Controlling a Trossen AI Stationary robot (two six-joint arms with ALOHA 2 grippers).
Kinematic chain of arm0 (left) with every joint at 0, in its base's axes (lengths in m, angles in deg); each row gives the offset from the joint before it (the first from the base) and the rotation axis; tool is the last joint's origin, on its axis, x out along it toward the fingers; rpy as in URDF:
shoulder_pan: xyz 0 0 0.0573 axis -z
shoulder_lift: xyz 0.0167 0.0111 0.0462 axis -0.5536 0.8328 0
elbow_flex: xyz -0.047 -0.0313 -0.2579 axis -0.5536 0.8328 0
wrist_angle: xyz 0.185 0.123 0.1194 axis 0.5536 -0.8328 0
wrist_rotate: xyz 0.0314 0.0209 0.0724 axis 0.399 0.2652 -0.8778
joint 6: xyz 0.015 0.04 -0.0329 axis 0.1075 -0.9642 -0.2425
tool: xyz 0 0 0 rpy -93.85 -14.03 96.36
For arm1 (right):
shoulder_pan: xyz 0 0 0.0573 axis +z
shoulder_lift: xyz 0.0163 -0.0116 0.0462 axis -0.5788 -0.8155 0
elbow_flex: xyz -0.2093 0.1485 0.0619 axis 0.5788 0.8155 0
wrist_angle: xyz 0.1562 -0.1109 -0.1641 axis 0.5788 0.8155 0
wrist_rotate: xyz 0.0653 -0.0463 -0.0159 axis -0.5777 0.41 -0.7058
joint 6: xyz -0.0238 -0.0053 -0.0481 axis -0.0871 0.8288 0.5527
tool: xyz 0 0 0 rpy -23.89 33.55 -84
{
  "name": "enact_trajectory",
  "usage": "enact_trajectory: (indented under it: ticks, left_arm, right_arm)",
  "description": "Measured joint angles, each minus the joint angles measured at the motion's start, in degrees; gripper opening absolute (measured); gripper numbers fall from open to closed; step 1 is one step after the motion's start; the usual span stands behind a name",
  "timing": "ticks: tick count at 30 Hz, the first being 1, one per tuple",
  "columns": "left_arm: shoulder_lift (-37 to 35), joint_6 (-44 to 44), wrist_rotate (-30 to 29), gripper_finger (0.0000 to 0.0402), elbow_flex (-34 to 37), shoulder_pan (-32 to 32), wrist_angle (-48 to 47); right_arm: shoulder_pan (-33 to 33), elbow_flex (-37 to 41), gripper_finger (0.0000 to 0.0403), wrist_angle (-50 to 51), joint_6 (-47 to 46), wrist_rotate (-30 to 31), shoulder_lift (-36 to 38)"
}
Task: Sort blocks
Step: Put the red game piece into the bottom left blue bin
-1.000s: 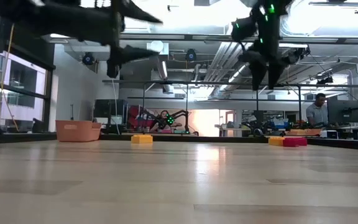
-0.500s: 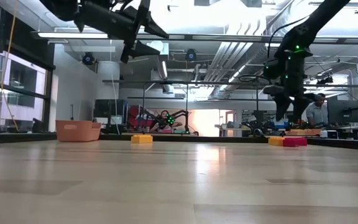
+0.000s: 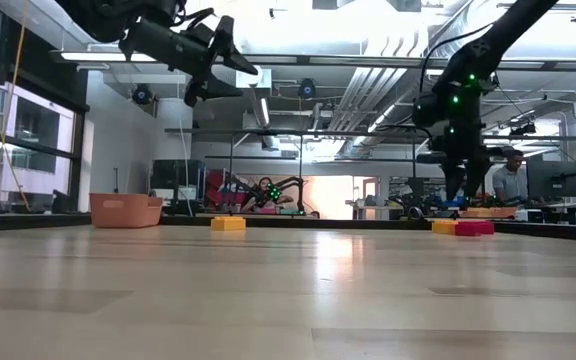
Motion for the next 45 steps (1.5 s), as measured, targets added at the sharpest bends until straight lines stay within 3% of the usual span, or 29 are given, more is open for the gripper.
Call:
enact_trajectory:
  ticks: [2, 4, 21, 33, 37, 41, 45]
  left_arm:
    - [0.0, -1.5, 0.8, 0.0268, 0.0, -0.1, 0.0]
    - [0.0, -2.9, 1.2, 0.0268, 0.0, -0.1, 0.0]
    - [0.0, -6.5, 4.0, 0.0268, 0.0, -1.2, 0.0]
    - [0.0, -6.5, 4.0, 0.0268, 0.0, -1.1, 0.0]
    - [0.0, -6.5, 4.0, 0.0268, 0.0, -1.1, 0.0]
    - [0.0, -6.5, 4.0, 0.0268, 0.0, -1.1, 0.0]
    - [0.0, -6.5, 4.0, 0.0268, 0.0, -1.1, 0.0]
  right_arm:
    - [0.5, 1.1, 0.0037, -1.0, -2.1, 0.6, 0.0]
    - [1.0, 2.5, 0.0012, -1.1, -3.1, 1.1, 0.0]
    - [6.3, 7.7, 0.0, -4.0, -12.7, 13.2, 0.0]
    - [7.8, 7.3, 0.0, -2.7, -11.2, 11.2, -6.2]
    - [10.4, 7.5, 0.0, 0.0, -5.5, 11.7, -5.5]
    - [12.6, 7.7, 0.0, 3.2, 0.8, 8.4, -3.6]
    - [14.2, 7.7, 0.0, 8.0, 2.1, 7.2, -2.0]
